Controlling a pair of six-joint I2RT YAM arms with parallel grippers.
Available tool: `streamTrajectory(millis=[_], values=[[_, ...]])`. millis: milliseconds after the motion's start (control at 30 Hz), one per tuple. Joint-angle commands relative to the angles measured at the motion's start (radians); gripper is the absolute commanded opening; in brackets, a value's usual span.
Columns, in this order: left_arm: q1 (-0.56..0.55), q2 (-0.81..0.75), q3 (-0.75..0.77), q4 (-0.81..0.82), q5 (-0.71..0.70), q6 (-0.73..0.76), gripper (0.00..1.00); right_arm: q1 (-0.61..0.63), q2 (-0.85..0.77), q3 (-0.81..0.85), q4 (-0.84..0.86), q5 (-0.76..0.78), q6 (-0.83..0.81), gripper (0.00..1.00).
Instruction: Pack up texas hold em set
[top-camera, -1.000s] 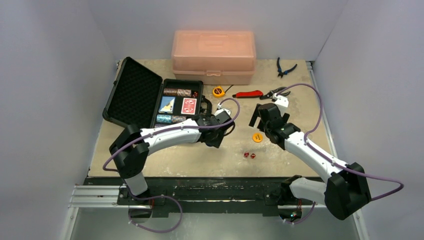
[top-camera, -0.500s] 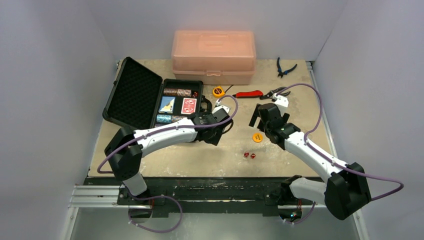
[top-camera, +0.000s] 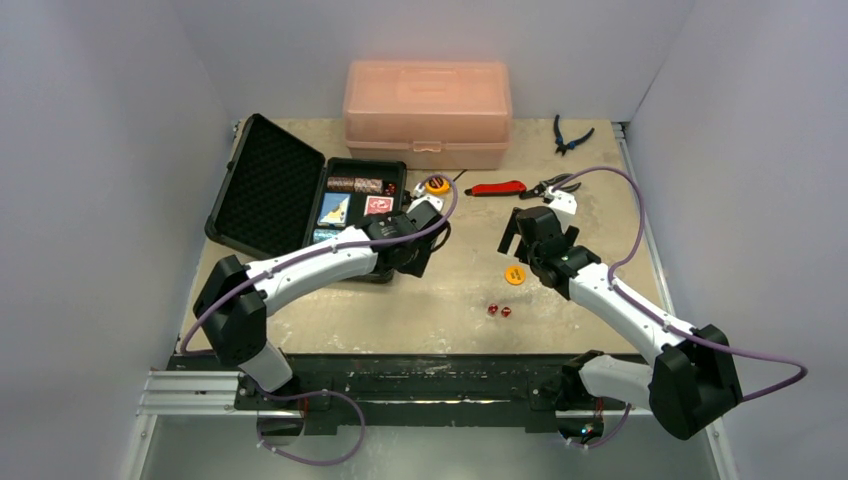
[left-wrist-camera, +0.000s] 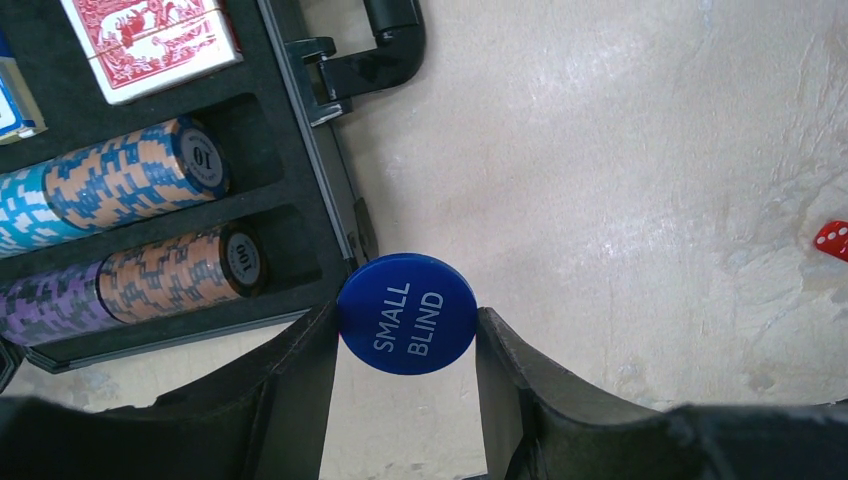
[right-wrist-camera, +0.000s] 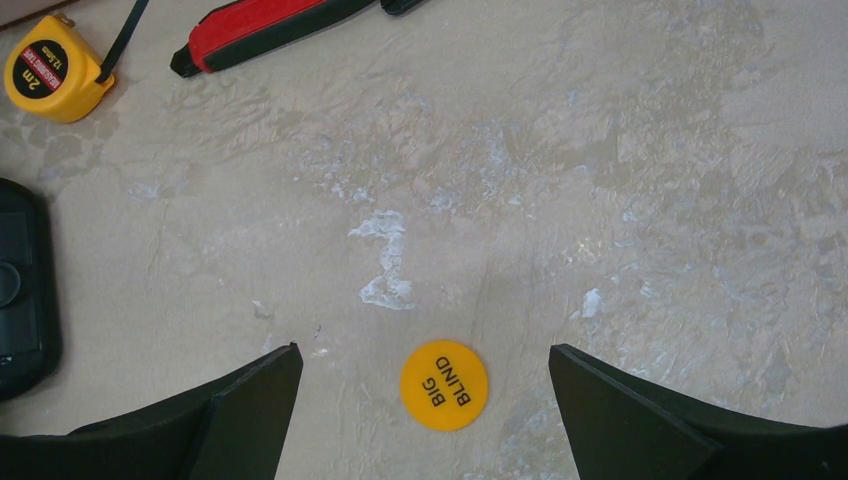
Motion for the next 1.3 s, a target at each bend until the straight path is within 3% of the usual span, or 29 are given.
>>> streamTrajectory(millis=[0,1267], values=[[0.034,-0.049,0.021,0.003,-0.011,0.026,0.32,0.0,0.001,0.0,0.026,0.004,-0.012,0.99],[0.341,-0.141,-0.005,0.026,0.029,0.171,0.32,0.0,0.011,-0.009,0.034,0.011,-0.014,0.99]])
